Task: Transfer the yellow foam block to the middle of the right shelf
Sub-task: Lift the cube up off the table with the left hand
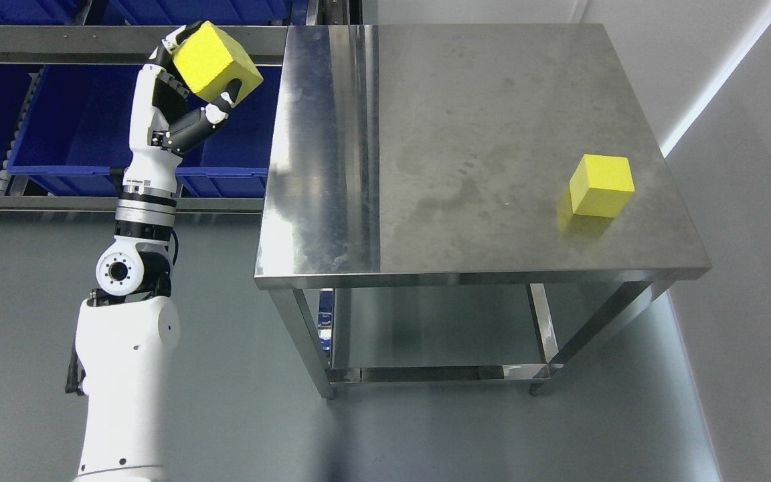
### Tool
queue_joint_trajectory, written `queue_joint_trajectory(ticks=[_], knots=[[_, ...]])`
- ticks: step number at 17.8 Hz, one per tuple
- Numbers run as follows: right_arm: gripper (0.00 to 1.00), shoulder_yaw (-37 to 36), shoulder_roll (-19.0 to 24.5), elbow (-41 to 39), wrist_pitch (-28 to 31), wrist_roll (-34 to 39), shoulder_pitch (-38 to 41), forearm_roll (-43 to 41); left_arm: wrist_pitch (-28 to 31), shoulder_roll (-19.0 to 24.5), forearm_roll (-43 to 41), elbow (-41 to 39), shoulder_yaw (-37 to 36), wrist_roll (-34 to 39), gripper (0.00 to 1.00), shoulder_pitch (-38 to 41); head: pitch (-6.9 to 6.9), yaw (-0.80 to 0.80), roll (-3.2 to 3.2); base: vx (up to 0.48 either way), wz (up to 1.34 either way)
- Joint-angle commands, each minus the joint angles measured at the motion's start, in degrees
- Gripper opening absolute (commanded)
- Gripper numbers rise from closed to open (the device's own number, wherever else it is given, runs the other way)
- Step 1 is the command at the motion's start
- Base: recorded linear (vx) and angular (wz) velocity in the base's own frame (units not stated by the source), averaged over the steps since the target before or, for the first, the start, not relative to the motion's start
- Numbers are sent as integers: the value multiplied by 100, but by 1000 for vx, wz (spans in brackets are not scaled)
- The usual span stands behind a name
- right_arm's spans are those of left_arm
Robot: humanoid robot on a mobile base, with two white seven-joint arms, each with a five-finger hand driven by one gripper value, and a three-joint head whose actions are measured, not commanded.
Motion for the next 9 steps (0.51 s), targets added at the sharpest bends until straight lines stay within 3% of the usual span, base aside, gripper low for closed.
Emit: queue_joint_trajectory(ticks=[1,9], knots=[[100,0,-100,-100,0,0,-17,-9,-59,7,134,-4,740,71,45,58,0,0,0,0,0],[100,0,-100,-100,0,0,-17,-9,-103,7,134,-31,740,27,45,217,0,0,0,0,0]])
